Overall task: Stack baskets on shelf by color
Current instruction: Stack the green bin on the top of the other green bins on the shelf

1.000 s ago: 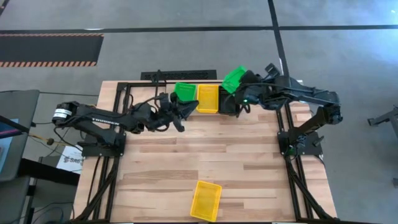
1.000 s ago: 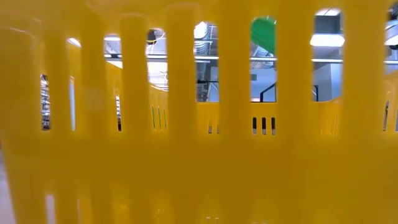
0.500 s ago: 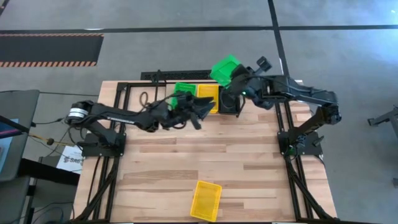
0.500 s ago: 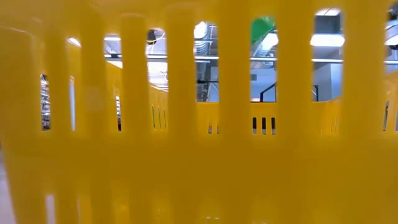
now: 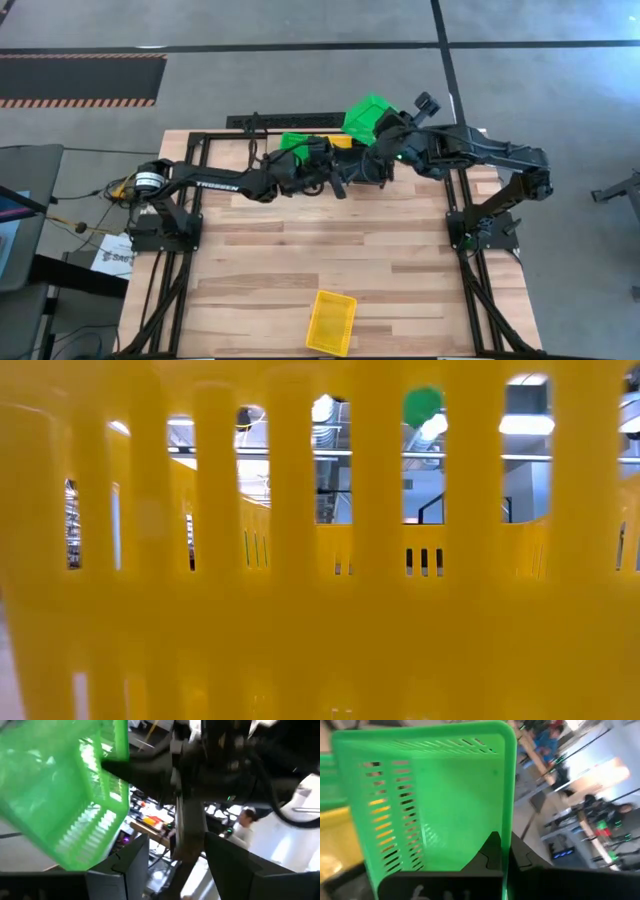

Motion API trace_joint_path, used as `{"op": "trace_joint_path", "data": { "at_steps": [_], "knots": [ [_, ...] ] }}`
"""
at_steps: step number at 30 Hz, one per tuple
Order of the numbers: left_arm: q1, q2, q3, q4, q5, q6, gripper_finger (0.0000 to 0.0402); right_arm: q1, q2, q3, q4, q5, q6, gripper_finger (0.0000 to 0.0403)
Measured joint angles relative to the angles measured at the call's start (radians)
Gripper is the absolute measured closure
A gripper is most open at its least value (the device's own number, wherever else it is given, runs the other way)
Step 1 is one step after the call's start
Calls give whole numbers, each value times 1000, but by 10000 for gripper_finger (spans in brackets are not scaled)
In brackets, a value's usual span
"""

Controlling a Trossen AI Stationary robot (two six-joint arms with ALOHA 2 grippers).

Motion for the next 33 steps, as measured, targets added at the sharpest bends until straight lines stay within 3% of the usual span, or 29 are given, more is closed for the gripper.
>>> {"op": "trace_joint_path", "data": {
  "at_steps": [5, 10, 14, 20, 29, 33],
  "knots": [
    [-3, 0, 1, -21, 17, 10, 222, -8, -66, 1, -52, 36, 13, 399],
    [14, 2, 1, -147, -157, 14, 222, -6, -133, 1, -27, 64, 15, 400],
    [33, 2, 1, -130, -229, 13, 222, -1, -156, 1, -27, 53, 51, 399],
    [58, 1, 1, -16, -209, 44, 222, 2, -117, 1, -29, 42, 54, 400],
    [58, 1, 1, -16, -180, 47, 222, -20, -30, 0, 16, 34, 7, 399],
    [58, 1, 1, -25, -223, 109, 222, -16, -20, 1, 71, 1, -10, 400]
  ]
}}
